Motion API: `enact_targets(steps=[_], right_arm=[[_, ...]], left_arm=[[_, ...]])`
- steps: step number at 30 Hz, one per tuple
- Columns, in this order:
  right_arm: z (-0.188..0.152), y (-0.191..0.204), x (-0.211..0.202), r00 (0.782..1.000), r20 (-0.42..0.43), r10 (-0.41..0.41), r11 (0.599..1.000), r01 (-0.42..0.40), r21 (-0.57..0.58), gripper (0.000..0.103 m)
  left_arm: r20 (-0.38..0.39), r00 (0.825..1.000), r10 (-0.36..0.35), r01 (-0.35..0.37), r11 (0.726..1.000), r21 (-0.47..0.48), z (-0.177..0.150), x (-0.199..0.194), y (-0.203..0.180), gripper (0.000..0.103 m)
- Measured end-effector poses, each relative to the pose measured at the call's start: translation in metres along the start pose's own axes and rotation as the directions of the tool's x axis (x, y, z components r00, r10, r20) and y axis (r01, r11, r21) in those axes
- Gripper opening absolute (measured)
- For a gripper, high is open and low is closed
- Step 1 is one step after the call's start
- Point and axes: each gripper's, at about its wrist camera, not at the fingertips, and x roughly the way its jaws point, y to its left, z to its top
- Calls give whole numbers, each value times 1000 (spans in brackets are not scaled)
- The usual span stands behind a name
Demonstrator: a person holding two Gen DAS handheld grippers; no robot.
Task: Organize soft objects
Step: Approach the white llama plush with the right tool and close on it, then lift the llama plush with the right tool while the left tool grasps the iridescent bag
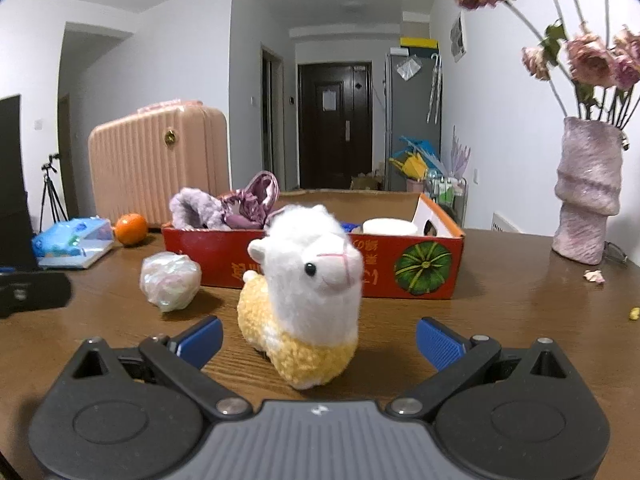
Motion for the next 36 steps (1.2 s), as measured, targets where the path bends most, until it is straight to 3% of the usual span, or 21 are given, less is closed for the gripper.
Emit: enact_targets(steps=[5, 9, 11, 14, 18, 28, 36], right_arm=[[7, 8, 31, 998, -56, -16, 1000, 15, -6, 101], [13, 9, 53, 995, -97, -15, 1000, 17, 24, 93], [14, 9, 61, 994, -106, -17, 999, 21, 35, 88], [16, 10, 68, 994, -114, -2, 999, 7, 42, 72], [18, 11, 70, 993, -120, 20, 999, -16, 38, 64], [17, 7, 66, 995, -102, 20, 999, -15, 48, 57], [18, 4, 36, 1000, -9, -6, 1000, 6, 26, 57]], left_arm=[[5, 1000, 9, -9, 1000, -21, 3, 0, 6, 103], [6, 1000, 10, -10, 1000, -28, 5, 1, 8, 103], [5, 1000, 10, -10, 1000, -27, 5, 1, 8, 103], [5, 1000, 10, -10, 1000, -28, 5, 1, 8, 103], [5, 1000, 11, -10, 1000, -28, 5, 1, 8, 103], [3, 1000, 9, -9, 999, -31, 4, 1, 8, 103], [-1, 1000, 0, 0, 999, -40, 5, 1, 11, 103]])
